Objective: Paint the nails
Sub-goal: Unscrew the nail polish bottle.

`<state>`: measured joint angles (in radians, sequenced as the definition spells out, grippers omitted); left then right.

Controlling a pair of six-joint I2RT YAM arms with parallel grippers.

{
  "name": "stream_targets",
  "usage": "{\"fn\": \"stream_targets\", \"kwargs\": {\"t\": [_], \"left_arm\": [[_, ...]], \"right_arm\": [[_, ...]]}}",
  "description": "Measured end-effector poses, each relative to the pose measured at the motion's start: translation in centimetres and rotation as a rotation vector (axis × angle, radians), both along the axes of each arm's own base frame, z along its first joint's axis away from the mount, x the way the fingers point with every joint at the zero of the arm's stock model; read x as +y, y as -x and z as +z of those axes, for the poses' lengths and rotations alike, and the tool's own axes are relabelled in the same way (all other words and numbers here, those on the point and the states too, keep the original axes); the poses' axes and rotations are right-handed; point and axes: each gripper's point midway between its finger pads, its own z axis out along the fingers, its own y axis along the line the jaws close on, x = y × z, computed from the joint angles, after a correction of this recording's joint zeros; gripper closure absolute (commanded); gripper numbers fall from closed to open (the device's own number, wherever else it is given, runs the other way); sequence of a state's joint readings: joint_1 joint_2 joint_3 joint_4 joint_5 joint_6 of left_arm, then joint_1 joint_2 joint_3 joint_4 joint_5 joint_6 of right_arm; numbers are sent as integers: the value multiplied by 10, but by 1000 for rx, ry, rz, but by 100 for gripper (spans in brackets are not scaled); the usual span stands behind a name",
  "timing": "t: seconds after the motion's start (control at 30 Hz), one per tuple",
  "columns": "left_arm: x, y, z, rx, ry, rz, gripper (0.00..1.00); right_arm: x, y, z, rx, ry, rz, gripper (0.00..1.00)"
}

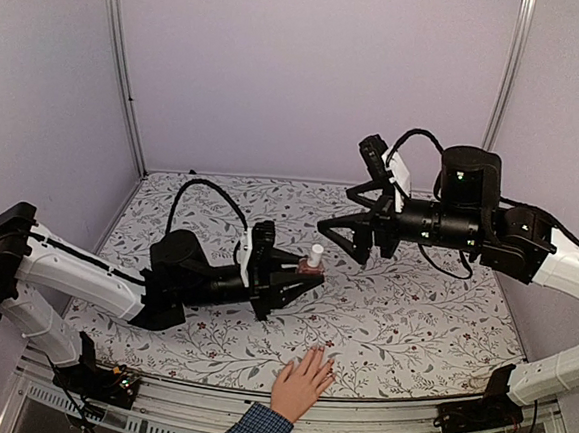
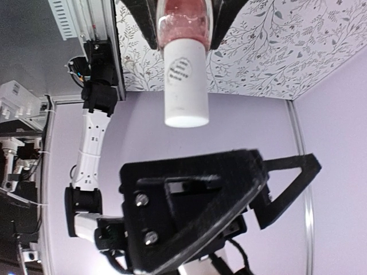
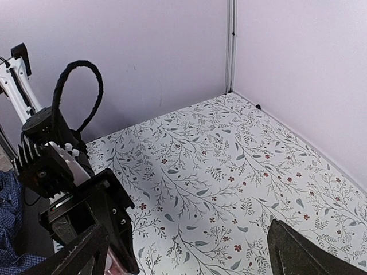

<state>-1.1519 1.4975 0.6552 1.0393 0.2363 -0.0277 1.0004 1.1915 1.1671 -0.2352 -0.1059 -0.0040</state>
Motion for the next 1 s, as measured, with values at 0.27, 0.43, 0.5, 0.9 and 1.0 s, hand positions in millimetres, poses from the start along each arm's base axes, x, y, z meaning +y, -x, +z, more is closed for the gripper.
{"fn": "stream_targets", "kwargs": {"t": [0.27,0.43,0.5,0.9,1.0], "left_arm": [[8,-37,-11,40,-29,218,100],[11,-52,-19,61,-45,306,100],[13,-56,-20,66,-47,333,100],[20,-68,-23,61,-59,428,100],[21,-70,-24,59,-66,444,100]], "right_arm": [[1,-3,2,58,-5,-28,3],[16,-13,-15,146,8,-48,16],[21,-16,-28,190,21,-60,20],[33,-17,-33,301,-39,-64,46],[35,-16,-33,316,-48,-55,50]]}}
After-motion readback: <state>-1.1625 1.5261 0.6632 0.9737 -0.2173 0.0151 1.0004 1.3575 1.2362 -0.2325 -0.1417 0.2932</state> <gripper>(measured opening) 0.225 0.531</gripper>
